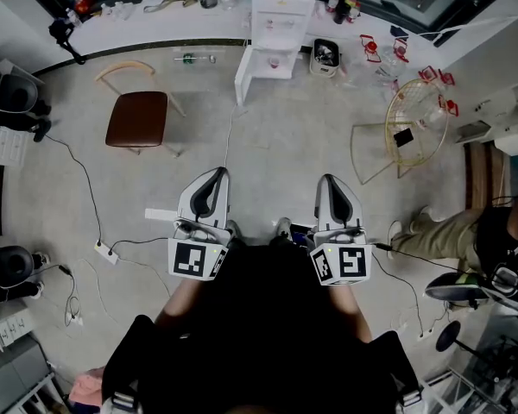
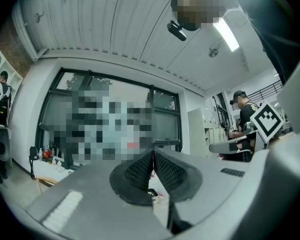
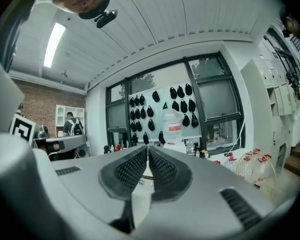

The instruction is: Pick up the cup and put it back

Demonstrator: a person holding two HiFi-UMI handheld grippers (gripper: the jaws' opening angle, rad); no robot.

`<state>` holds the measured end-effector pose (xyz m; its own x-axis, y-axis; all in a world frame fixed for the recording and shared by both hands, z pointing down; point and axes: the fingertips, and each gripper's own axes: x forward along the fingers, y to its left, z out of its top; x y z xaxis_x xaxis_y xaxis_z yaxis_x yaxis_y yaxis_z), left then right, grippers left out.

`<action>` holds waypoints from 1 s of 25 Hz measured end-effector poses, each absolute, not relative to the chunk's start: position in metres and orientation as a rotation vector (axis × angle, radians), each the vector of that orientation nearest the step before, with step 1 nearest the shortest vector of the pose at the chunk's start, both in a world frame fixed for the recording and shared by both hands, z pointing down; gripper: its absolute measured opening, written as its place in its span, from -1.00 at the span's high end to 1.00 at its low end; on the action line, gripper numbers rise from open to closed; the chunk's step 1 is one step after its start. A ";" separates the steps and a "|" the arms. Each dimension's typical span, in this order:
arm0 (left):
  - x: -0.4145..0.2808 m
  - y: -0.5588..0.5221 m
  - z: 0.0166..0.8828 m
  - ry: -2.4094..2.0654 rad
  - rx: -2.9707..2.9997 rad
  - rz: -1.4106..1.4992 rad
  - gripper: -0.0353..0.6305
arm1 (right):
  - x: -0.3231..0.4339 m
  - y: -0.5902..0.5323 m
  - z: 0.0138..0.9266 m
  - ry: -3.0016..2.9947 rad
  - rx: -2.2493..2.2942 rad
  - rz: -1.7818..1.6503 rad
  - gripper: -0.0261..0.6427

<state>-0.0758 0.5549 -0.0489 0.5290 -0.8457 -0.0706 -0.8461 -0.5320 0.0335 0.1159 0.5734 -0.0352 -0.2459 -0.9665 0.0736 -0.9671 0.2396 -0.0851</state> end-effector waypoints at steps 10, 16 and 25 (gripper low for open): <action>-0.095 0.555 -0.042 1.523 -2.761 0.127 0.87 | 0.087 0.567 -0.010 -2.456 1.823 0.269 0.37; -0.124 0.555 -0.036 1.516 -2.781 0.122 0.87 | 0.062 0.564 -0.004 -2.429 1.844 0.282 0.37; -0.158 0.536 -0.019 1.450 -2.842 0.109 0.87 | 0.028 0.545 0.003 -2.368 1.895 0.282 0.37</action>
